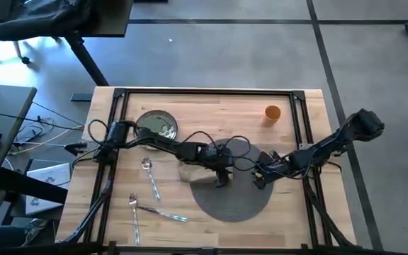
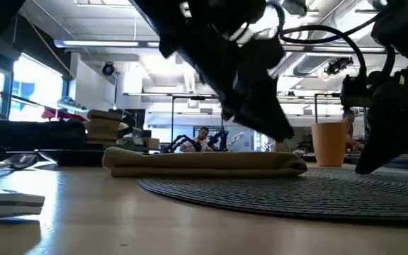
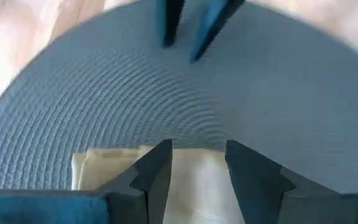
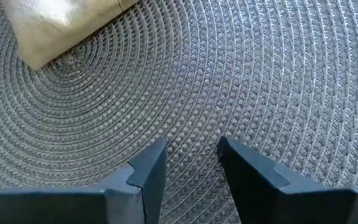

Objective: Set table place
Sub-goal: Fold the brown table napkin

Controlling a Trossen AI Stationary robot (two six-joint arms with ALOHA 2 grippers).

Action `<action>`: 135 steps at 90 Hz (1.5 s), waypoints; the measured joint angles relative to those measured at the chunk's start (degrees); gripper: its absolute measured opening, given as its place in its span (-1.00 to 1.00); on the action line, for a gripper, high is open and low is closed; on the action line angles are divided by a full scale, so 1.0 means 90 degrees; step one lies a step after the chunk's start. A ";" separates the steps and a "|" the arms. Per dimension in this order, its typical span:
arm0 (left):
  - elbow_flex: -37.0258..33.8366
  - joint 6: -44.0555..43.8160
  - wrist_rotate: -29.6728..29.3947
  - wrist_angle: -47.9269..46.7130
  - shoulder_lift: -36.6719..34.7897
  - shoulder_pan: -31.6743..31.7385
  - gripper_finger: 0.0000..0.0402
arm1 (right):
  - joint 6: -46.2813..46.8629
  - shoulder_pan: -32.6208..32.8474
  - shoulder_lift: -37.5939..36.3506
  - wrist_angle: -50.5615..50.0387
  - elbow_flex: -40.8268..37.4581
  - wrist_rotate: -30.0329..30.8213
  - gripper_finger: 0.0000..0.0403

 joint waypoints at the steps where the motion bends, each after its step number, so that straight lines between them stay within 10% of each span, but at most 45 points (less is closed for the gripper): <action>1: -0.0001 0.0000 -0.0001 -0.0002 0.0026 0.0015 -0.33 | 0.0003 0.0008 0.0001 0.0010 -0.0001 0.0017 -0.31; 23: 0.0008 -0.0028 0.0051 0.0221 0.0412 0.0316 -0.33 | 0.0012 0.0033 0.0020 0.0091 -0.0010 0.0081 -0.31; 86: 0.0002 -0.2025 -0.3407 -0.2198 -0.0055 0.0840 -0.33 | 0.0160 0.0347 0.0013 0.0005 -0.0007 0.0053 -0.31; 111: 0.0014 -0.1667 -0.3097 -0.2704 -0.1238 0.0839 -0.33 | 0.0160 0.0344 0.0013 0.0004 -0.0007 0.0050 -0.31; 135: -0.0961 -0.0770 -0.0909 -0.4021 -0.1899 0.0710 -0.33 | 0.0157 0.0349 0.0013 0.0016 -0.0010 0.0069 -0.31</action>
